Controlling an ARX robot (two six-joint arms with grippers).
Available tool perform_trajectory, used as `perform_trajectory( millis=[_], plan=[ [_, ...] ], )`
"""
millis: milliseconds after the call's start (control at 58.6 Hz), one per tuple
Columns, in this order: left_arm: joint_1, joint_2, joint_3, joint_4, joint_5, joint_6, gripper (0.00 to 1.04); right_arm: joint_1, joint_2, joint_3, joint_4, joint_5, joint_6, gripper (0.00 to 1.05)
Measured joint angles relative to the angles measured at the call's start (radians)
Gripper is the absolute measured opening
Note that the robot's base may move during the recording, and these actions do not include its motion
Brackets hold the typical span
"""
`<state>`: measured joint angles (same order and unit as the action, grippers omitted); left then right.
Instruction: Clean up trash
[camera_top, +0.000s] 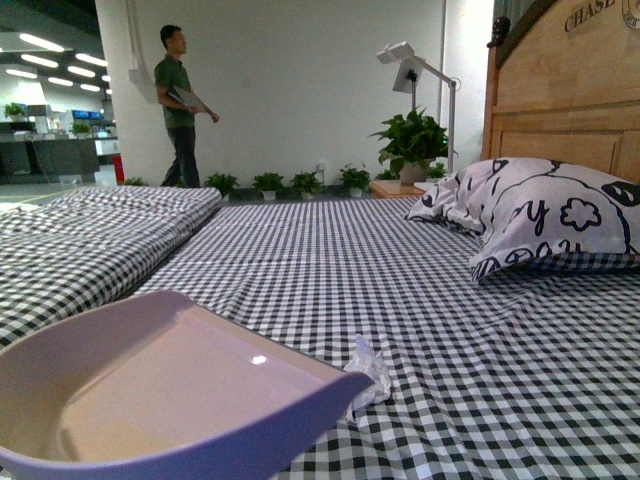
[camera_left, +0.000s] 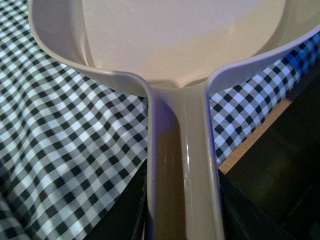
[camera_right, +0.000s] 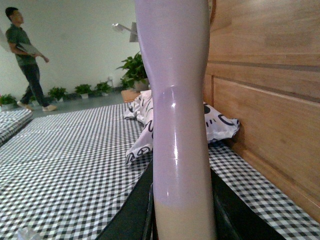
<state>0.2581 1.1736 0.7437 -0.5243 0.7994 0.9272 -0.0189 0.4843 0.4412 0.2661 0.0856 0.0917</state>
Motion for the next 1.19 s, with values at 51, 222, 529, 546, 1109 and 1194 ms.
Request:
perform_trajectory(
  millis=[51, 222, 529, 546, 1109, 1194],
  plan=[
    [-0.015, 0.016, 0.000, -0.016, -0.002, 0.022, 0.28, 0.000, 0.000, 0.000, 0.000, 0.000, 0.000, 0.20],
    [-0.032, 0.082, 0.007, -0.024, -0.023, 0.077, 0.28, 0.000, 0.000, 0.000, 0.000, 0.000, 0.000, 0.20],
    [-0.032, 0.212, 0.041, 0.007, -0.063, 0.148, 0.28, 0.000, 0.000, 0.000, 0.000, 0.000, 0.000, 0.20],
    [-0.032, 0.222, 0.046, 0.013, -0.063, 0.151, 0.28, 0.000, 0.000, 0.000, 0.000, 0.000, 0.000, 0.20],
    [-0.062, 0.332, 0.092, 0.025, -0.085, 0.186, 0.28, 0.000, 0.000, 0.000, 0.000, 0.000, 0.000, 0.20],
    [-0.064, 0.335, 0.092, 0.025, -0.090, 0.191, 0.28, 0.000, 0.000, 0.000, 0.000, 0.000, 0.000, 0.20]
  ],
)
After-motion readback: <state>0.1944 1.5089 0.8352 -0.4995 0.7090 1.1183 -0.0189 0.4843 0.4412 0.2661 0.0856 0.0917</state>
